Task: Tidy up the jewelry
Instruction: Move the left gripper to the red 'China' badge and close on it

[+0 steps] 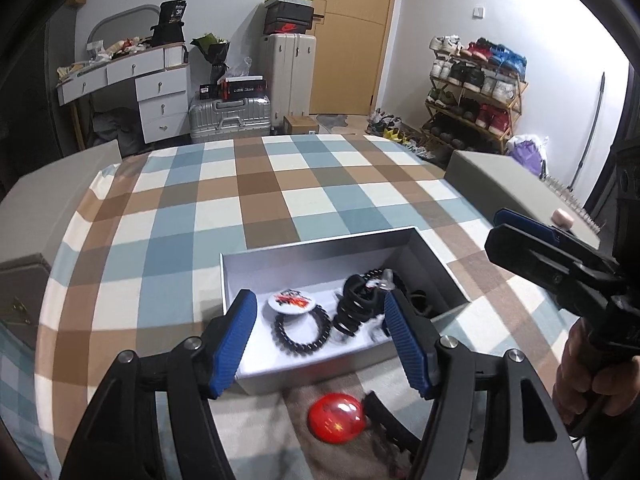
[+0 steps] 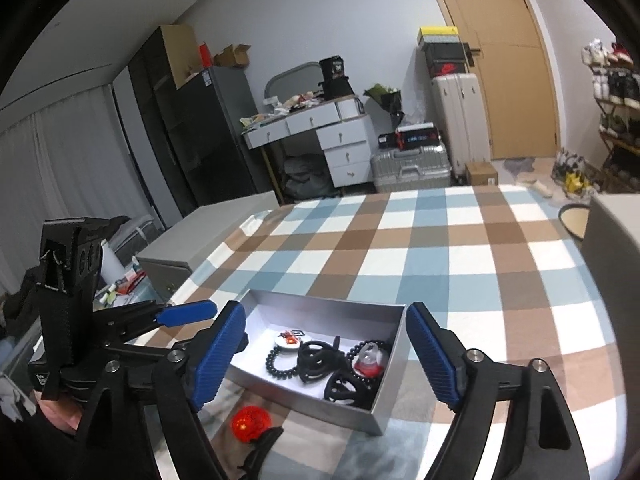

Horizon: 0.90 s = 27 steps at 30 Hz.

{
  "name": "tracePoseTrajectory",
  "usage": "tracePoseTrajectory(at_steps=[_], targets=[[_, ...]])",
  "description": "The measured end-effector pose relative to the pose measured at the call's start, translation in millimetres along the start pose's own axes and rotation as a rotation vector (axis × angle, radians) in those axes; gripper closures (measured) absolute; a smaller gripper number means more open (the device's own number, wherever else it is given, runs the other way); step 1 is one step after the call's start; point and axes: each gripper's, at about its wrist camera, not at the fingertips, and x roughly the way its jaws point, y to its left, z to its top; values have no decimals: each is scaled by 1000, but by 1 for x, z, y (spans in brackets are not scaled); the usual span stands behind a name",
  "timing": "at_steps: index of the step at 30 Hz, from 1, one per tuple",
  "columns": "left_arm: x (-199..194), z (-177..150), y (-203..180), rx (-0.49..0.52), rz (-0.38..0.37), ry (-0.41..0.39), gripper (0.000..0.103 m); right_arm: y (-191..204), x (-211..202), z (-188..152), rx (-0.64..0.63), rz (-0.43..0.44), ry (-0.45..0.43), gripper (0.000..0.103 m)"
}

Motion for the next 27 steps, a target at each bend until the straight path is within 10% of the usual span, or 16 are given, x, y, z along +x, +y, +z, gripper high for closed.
tracePoseTrajectory(at_steps=[27], targets=[[-2,-82,10,-46,122,147,22,20,-34,-81,-32,-91,83,2]])
